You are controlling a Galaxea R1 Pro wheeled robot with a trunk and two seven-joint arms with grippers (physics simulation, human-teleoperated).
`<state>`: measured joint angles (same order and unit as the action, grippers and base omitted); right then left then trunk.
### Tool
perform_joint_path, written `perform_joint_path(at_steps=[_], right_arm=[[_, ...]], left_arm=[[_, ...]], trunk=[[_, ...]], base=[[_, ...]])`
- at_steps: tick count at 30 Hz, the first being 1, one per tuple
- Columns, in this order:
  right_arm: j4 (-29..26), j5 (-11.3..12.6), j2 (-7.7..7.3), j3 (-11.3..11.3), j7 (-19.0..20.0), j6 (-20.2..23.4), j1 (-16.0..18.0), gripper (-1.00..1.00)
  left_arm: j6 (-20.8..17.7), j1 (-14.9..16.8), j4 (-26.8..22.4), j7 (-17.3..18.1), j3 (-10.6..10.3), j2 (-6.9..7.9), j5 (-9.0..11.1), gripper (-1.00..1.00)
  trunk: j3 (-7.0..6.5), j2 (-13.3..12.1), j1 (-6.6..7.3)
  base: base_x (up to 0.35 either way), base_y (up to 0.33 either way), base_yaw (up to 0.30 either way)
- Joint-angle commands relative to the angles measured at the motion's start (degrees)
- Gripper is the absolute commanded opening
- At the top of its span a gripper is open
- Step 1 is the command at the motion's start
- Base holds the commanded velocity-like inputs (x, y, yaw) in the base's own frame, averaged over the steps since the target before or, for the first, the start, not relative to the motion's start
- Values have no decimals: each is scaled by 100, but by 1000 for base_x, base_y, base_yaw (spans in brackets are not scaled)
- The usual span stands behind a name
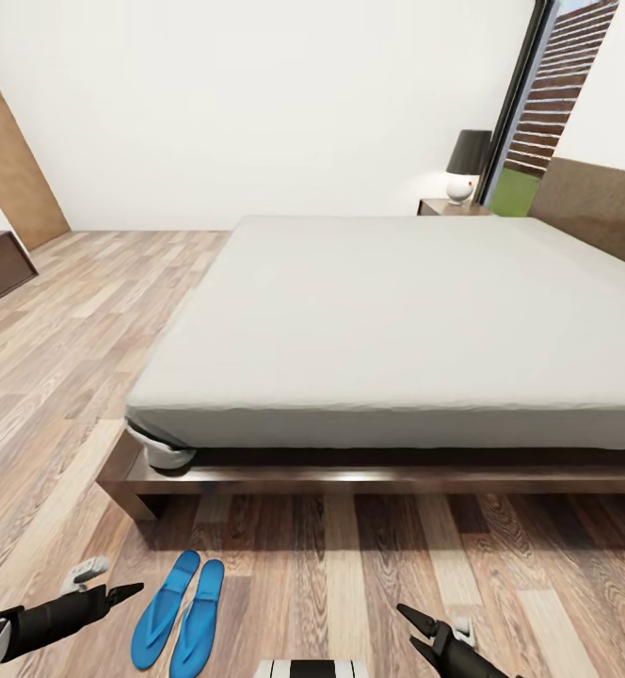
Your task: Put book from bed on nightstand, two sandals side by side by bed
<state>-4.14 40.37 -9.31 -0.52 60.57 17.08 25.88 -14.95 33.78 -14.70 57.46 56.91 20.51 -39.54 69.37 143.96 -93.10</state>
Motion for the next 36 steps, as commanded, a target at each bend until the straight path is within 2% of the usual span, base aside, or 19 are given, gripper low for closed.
perform_joint_path(at_steps=[1, 6, 12, 16, 21, 25, 36], right_arm=[[51, 22, -21, -4, 13, 54, 3, 100], [258, 14, -148, 4, 15, 51, 2, 100], [498, 8, -225, 7, 17, 44, 0, 100], [629, 4, -249, 13, 16, -34, 3, 100], [691, -4, -250, 22, 7, -379, 4, 100], [714, -12, -238, 24, -17, -576, 2, 100], [729, -4, -217, 26, -92, -713, -3, 100]], left_arm=[[-53, 4, -7, 31, 48, -3, -65, 100], [7, 0, -7, 25, 48, 9, -152, 100], [191, -3, -7, 15, 48, 19, -227, 100], [313, -9, -7, 13, 48, 27, -396, 100], [391, -17, -7, 1, 48, 26, -671, 100], [415, -19, -7, -21, 48, 28, -774, 100], [430, -21, -7, -40, 48, 23, -844, 100]], trunk=[[-19, 0, 4], [-129, -7, 16], [-262, -15, 32], [-351, -20, 42], [-462, -27, 55], [-550, -32, 65], [-550, -32, 65]], base=[[0, 0, 0], [0, 0, 0], [0, 0, 0], [0, 0, 0], [0, 0, 0], [0, 0, 0], [0, 0, 0]])
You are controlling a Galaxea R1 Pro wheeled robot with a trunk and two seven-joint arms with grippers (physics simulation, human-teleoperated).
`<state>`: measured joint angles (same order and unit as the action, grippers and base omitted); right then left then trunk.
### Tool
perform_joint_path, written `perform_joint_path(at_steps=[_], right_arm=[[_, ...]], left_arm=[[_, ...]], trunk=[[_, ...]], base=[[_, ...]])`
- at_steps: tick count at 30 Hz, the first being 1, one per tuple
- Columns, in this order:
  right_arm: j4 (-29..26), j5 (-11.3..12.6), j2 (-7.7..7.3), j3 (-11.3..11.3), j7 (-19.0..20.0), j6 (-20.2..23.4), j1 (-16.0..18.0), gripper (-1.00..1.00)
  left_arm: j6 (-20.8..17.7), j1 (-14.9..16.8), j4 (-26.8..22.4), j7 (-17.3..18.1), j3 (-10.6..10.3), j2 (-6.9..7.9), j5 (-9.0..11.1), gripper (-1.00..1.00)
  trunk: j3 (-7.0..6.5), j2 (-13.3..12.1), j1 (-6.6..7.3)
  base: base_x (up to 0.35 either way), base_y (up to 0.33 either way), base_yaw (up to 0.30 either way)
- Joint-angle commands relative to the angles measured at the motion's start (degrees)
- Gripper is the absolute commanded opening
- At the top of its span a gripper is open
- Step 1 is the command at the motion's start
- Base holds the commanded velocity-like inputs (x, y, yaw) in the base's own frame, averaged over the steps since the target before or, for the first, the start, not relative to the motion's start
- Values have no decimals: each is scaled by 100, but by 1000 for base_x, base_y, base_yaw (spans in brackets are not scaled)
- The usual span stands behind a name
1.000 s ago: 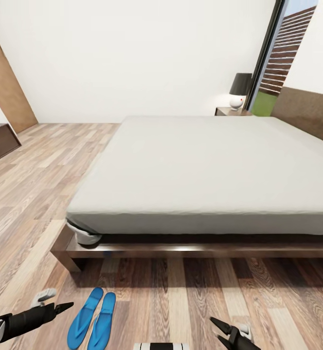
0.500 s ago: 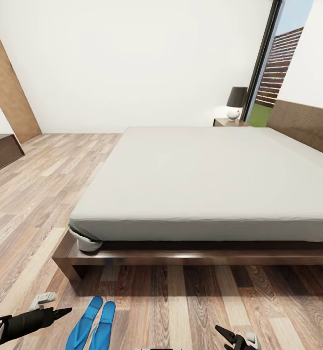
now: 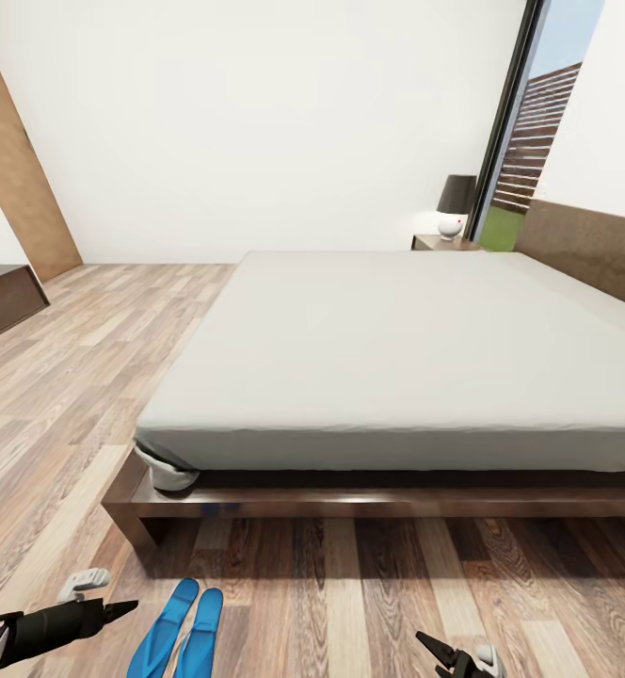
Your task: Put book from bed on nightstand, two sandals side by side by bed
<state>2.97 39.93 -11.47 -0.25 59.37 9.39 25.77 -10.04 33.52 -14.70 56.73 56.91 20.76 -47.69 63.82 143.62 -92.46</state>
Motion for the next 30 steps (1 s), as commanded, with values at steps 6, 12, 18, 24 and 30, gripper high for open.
perform_joint_path(at_steps=[6, 12, 18, 24, 30], right_arm=[[19, 41, 6, -1, 20, 67, 7, 100], [20, 39, 18, -1, 17, 69, 7, 100], [20, 37, 24, -1, 14, 71, 7, 100], [20, 36, 28, -1, 13, 72, 7, 100], [20, 36, 30, 3, 13, 72, 7, 100]], left_arm=[[-59, 6, -6, 31, 48, -2, -36, 100], [-59, 6, -5, 31, 48, -2, -38, 100], [-59, 6, -6, 31, 48, -2, -38, 100], [-59, 6, -5, 29, 45, -4, -38, 100], [-59, 4, -4, -12, 44, -3, -39, 100]], trunk=[[-62, -2, 9], [-195, -10, 24], [-327, -18, 40], [-460, -26, 55], [-593, -34, 71]], base=[[0, 0, 0], [0, 0, 0], [0, 0, 0], [0, 0, 0], [0, 0, 0]])
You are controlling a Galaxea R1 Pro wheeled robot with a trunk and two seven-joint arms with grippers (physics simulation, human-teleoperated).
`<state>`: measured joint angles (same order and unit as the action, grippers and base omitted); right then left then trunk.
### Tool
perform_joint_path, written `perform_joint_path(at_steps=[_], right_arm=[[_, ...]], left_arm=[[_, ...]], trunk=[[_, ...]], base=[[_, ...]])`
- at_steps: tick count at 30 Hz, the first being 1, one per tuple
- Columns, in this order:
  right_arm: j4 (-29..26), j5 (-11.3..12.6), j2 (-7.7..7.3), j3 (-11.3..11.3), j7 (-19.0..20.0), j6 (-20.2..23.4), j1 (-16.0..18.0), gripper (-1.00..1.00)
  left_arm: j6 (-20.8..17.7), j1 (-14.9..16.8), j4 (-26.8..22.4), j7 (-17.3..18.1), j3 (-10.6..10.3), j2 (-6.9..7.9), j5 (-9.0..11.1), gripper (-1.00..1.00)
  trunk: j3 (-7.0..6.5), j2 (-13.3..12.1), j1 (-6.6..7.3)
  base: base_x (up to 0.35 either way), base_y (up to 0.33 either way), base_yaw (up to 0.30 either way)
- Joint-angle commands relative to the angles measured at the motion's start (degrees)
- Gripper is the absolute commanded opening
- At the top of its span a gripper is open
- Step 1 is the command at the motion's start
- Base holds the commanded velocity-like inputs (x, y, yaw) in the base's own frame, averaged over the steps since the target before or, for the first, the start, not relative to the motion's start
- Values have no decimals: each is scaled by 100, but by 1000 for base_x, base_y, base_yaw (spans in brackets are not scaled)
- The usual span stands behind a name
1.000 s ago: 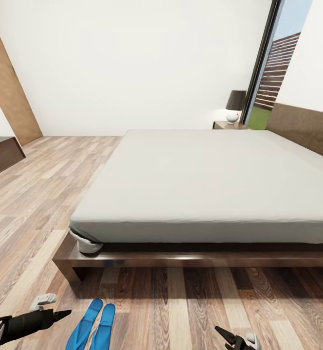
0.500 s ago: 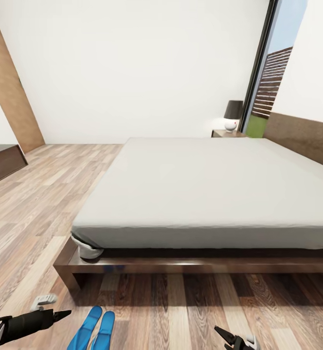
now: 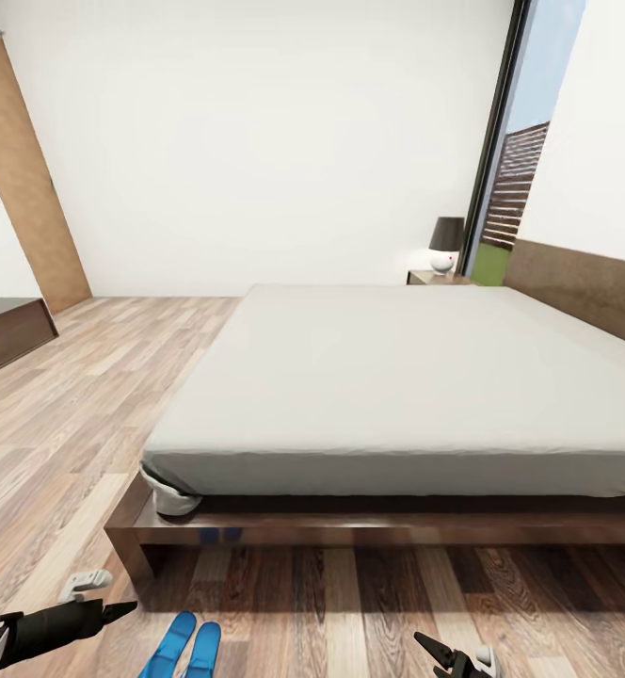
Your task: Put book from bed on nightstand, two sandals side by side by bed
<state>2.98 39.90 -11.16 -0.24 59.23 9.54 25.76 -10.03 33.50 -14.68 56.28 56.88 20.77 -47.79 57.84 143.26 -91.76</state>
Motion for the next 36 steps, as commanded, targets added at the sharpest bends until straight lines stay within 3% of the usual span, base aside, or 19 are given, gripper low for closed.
perform_joint_path(at_steps=[1, 11, 23, 36], right_arm=[[18, 39, -1, 1, 28, 57, 8, 100], [18, 36, 2, 4, 23, 55, 3, 100], [18, 36, 8, 11, -265, 40, 0, 100], [18, 42, 59, 1, -330, 8, -2, 100]], left_arm=[[-60, 4, -5, 7, 47, -4, -29, 100], [-60, -1, 0, -177, 46, -10, -29, 100], [-60, -1, 0, -208, 49, -11, -29, 100], [-60, -8, 0, -207, 43, -13, -35, 100]], trunk=[[5, 2, 1], [5, 2, 1], [5, 2, 1], [5, 2, 1]], base=[[0, 0, 0], [0, 0, 0], [0, 0, 0], [0, 0, 0]])
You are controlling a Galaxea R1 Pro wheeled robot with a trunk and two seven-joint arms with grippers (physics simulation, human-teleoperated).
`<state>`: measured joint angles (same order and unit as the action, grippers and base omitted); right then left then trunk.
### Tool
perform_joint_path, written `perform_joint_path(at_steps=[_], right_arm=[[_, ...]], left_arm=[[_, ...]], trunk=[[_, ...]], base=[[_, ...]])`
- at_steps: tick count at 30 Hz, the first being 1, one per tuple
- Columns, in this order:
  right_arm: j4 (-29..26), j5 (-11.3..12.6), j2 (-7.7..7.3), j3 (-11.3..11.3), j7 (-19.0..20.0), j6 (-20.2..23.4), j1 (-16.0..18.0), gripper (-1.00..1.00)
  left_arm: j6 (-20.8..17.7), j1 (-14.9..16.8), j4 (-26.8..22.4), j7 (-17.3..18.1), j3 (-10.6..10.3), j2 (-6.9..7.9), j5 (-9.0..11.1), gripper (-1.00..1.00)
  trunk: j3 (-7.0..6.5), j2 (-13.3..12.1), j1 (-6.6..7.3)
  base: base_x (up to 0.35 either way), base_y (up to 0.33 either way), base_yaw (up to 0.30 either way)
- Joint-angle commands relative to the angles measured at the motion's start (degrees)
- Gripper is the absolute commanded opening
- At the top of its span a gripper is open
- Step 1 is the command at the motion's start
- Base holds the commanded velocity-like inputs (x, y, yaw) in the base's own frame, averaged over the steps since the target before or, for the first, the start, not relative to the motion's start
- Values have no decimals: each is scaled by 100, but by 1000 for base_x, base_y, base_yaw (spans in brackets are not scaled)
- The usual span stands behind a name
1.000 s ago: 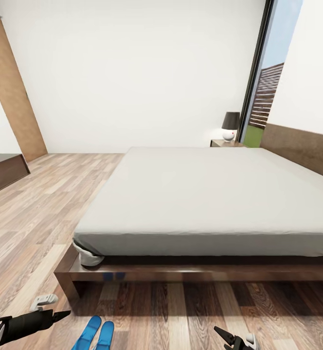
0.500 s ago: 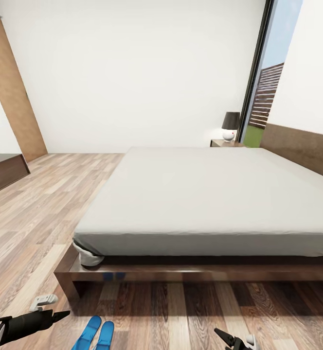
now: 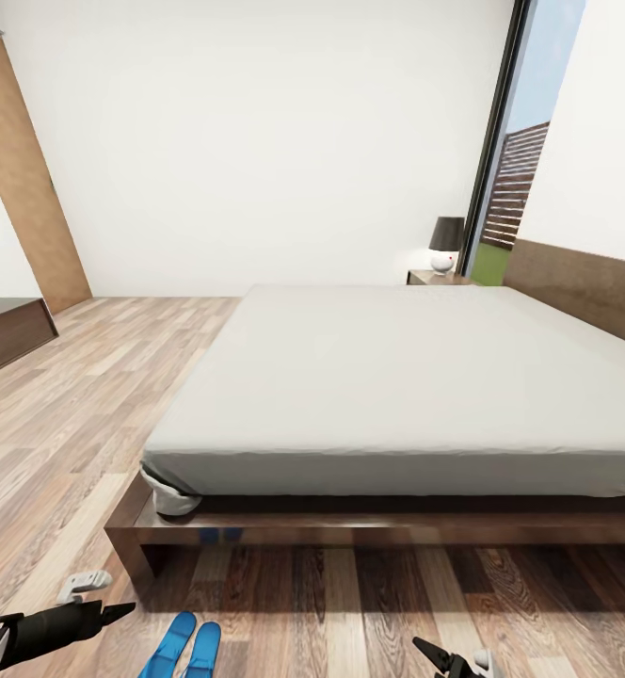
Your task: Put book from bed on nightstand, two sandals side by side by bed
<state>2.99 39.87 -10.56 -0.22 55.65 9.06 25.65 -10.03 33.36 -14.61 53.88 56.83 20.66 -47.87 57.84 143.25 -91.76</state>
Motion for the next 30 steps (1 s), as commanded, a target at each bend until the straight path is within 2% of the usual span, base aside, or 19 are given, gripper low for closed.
perform_joint_path(at_steps=[1, 18, 30], right_arm=[[18, 47, 3, -2, 27, 53, 3, 100], [18, 81, 12, -19, -27, -81, -132, 100], [18, 88, 26, -22, -28, -84, -189, 100]], left_arm=[[-60, 5, -5, 33, 48, -4, -27, 100], [-42, -29, 35, 33, 43, -51, -29, 100], [-18, -31, 83, 26, 42, -108, -29, 100]], trunk=[[5, 3, 1], [5, 3, 1], [5, 3, 1]], base=[[0, 0, 0], [0, 0, -10], [0, 0, -207]])
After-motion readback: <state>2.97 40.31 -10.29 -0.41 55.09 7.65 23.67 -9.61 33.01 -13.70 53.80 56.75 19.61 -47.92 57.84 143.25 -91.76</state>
